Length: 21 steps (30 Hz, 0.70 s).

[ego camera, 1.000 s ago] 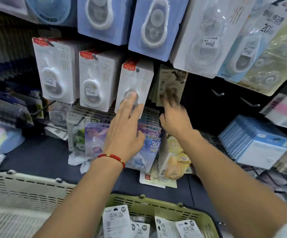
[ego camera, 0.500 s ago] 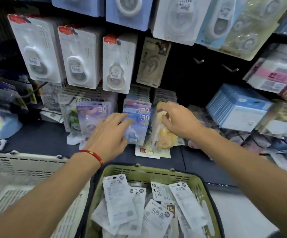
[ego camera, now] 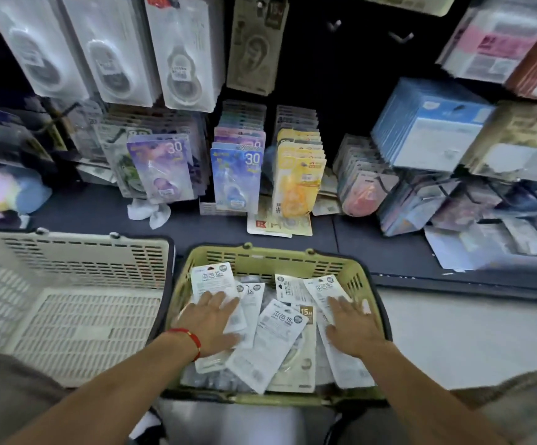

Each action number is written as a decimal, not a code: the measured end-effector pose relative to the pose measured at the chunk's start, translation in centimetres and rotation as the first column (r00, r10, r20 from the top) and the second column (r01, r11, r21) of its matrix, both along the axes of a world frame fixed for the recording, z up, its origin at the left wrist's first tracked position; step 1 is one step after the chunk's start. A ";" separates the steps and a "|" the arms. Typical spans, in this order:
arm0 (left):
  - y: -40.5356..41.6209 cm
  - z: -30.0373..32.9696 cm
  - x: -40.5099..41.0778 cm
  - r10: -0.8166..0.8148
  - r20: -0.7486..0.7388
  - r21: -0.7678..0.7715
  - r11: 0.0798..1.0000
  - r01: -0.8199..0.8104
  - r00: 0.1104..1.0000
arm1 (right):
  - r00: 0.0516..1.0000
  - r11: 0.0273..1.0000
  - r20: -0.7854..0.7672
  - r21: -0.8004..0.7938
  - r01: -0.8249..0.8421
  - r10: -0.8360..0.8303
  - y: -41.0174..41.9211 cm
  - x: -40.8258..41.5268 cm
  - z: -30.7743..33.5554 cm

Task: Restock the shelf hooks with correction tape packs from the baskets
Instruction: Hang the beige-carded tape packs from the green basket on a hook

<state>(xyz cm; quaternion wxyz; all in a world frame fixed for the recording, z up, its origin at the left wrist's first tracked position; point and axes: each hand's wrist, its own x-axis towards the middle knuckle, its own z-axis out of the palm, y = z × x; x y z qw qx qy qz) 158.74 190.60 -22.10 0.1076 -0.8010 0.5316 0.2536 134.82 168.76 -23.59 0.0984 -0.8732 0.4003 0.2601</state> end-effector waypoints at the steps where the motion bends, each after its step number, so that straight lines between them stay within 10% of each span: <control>1: 0.0 -0.1 -0.3 0.010 0.020 -0.023 1.000 -0.010 1.000 | 0.997 1.000 0.076 0.009 0.016 -0.017 0.5 0.0 0.1; 9: -0.7 -0.2 -1.6 -0.044 0.122 0.044 0.998 0.038 0.992 | 0.724 0.872 0.588 -0.066 0.486 -0.359 1.3 0.1 4.1; 15: -0.4 2.2 -1.7 0.095 0.029 -0.146 0.985 -0.090 0.995 | 0.088 0.580 0.632 0.635 0.511 -0.770 1.7 1.2 6.4; 21: 0.8 5.2 -1.6 0.631 -0.361 -0.547 0.453 -0.704 0.687 | -0.056 0.306 0.323 0.929 0.207 -0.945 3.9 4.1 6.6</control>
